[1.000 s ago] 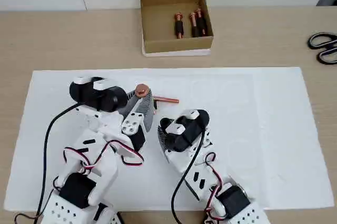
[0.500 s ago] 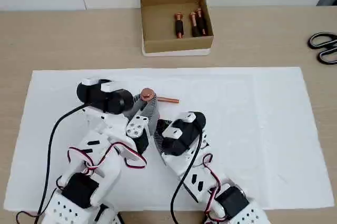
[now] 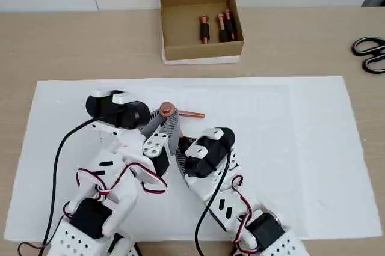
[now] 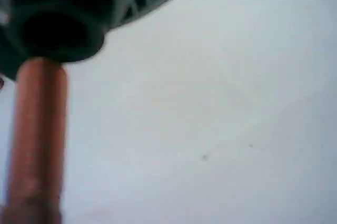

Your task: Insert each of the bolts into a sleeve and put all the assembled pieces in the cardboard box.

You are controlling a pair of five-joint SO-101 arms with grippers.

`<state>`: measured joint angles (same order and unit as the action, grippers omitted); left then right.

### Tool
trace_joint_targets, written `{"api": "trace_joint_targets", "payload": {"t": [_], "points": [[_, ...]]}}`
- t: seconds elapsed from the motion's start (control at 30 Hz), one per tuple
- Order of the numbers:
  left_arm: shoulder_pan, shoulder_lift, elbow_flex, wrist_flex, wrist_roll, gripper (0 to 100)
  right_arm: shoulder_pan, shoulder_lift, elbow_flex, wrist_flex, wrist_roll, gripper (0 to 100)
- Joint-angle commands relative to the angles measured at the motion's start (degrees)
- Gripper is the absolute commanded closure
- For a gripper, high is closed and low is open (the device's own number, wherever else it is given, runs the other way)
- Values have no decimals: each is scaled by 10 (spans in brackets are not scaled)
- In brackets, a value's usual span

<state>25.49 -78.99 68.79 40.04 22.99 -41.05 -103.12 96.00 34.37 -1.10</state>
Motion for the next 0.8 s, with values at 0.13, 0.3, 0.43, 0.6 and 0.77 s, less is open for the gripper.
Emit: {"api": "trace_joint_targets", "payload": {"t": [0.13,0.3,0.43,0.6,0.77], "points": [[4,-1,-36,11,10,994,-3,-8,4,-12,-5,995],[4,-2,-44,24,10,994,-3,-8,4,-12,-5,995],[4,-4,-48,23,10,994,-3,-8,4,-12,-5,995],[4,-4,-50,23,14,994,-3,-8,4,-11,-5,995],[4,-5,-58,23,33,994,-3,-8,4,-11,-5,995]]}}
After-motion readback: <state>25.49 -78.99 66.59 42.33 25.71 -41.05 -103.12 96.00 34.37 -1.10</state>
